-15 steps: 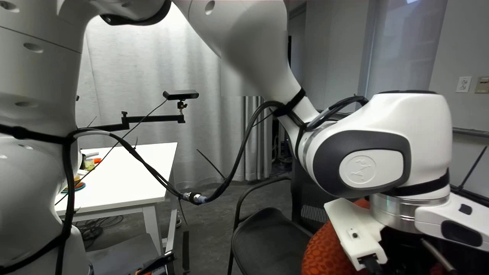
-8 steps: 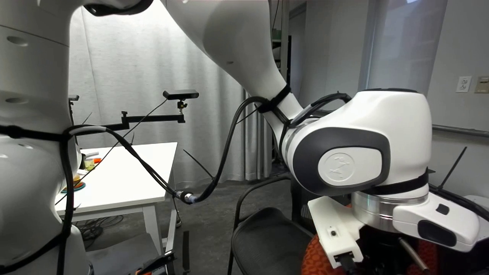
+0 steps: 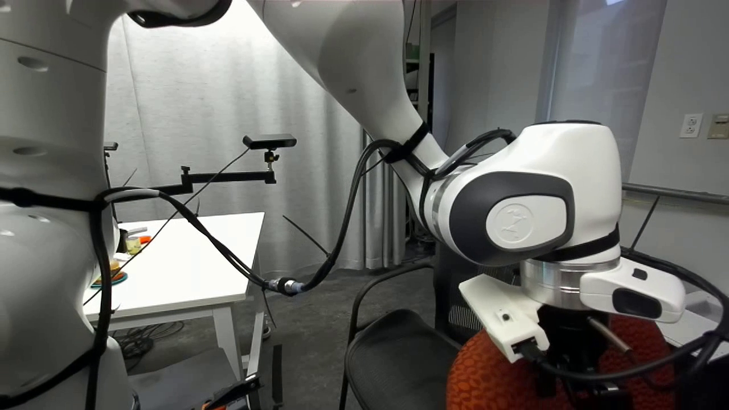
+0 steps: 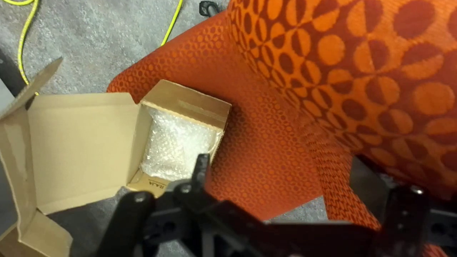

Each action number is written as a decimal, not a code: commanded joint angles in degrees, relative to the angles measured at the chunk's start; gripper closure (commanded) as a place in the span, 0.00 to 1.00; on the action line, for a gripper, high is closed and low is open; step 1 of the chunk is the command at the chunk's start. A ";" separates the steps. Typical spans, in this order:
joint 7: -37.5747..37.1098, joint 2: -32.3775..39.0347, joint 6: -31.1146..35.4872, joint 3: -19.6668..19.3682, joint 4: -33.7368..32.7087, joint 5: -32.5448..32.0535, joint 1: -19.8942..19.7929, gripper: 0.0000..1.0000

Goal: Close the box on the rotating chair

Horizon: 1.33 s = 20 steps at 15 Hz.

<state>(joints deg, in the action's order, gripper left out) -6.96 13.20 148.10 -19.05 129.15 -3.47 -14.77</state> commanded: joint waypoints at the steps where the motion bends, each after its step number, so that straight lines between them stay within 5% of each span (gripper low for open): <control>1: -1.73 2.19 -5.45 1.17 -4.76 -3.24 2.14 0.00; 9: -0.50 4.27 -10.93 1.32 -8.38 -3.59 1.52 0.00; 20: -0.20 5.46 -7.41 1.20 -3.15 -1.94 -0.54 0.00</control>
<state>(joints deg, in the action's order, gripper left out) -7.08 19.31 139.11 -17.89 123.60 -6.18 -14.66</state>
